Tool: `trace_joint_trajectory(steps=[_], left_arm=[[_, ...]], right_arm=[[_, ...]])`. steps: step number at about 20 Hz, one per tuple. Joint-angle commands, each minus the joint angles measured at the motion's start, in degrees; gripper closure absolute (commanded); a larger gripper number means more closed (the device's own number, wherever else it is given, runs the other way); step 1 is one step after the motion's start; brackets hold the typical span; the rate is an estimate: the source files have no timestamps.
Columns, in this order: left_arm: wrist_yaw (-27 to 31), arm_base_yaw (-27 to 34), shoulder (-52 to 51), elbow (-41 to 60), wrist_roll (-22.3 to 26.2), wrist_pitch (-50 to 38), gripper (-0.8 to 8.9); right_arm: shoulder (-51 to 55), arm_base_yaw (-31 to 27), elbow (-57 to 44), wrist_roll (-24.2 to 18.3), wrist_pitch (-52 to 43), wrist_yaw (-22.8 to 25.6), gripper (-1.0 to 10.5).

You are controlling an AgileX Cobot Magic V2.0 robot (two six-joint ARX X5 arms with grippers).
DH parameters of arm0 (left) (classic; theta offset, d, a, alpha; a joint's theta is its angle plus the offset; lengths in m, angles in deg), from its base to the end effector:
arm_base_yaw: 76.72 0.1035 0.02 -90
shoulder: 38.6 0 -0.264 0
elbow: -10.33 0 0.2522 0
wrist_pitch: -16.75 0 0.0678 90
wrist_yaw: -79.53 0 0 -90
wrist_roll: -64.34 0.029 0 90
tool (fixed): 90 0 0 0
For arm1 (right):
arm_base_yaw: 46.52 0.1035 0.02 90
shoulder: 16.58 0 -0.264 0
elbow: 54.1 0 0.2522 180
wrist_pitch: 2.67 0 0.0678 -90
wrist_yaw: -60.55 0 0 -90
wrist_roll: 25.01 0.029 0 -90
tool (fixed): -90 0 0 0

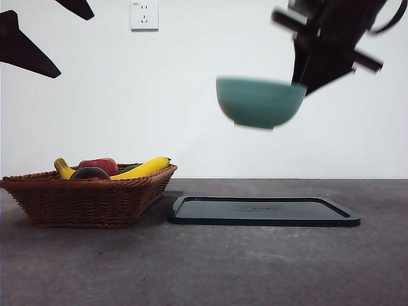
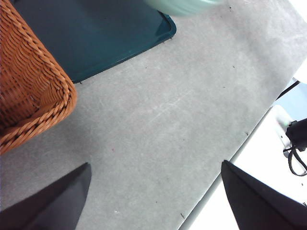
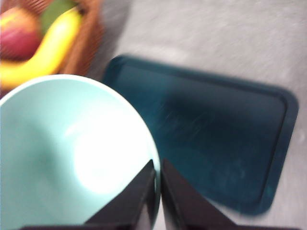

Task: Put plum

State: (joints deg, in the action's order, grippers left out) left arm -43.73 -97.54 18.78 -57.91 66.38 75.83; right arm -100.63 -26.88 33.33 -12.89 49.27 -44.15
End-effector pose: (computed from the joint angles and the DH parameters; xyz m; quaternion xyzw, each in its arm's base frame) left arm 0.1689 -0.0812 0.3047 -0.0298 0.3986 -0.4221 0.8136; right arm 0.2875 0.1104 0.3091 0.0743 0.4369 0.2242 0.8679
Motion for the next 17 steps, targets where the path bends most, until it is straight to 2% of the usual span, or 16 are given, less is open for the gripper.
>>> trace_joint_trajectory(steps=[1, 5, 8, 14, 17], left_arm=[[-0.4, -0.3, 0.2, -1.3, 0.5, -0.3, 3.77], [-0.4, -0.3, 0.2, -1.3, 0.5, -0.3, 3.77], [-0.4, -0.3, 0.2, -1.3, 0.5, -0.3, 3.77], [-0.4, -0.3, 0.2, -1.3, 0.5, -0.3, 3.77], [-0.4, -0.3, 0.2, -1.3, 0.5, -0.3, 3.77]], right_arm=[[4.7, 2.4, -0.1, -2.4, 2.8, 0.3, 9.4], [13.6, 7.2, -7.0, -2.4, 3.9, 4.7, 9.4], [17.8, 9.5, -14.5, -2.0, 2.2, 4.7, 9.4], [17.6, 13.1, -25.4, 1.3, -6.8, 4.7, 9.4], [14.3, 13.8, -27.5, 2.1, -9.7, 4.8, 9.4]])
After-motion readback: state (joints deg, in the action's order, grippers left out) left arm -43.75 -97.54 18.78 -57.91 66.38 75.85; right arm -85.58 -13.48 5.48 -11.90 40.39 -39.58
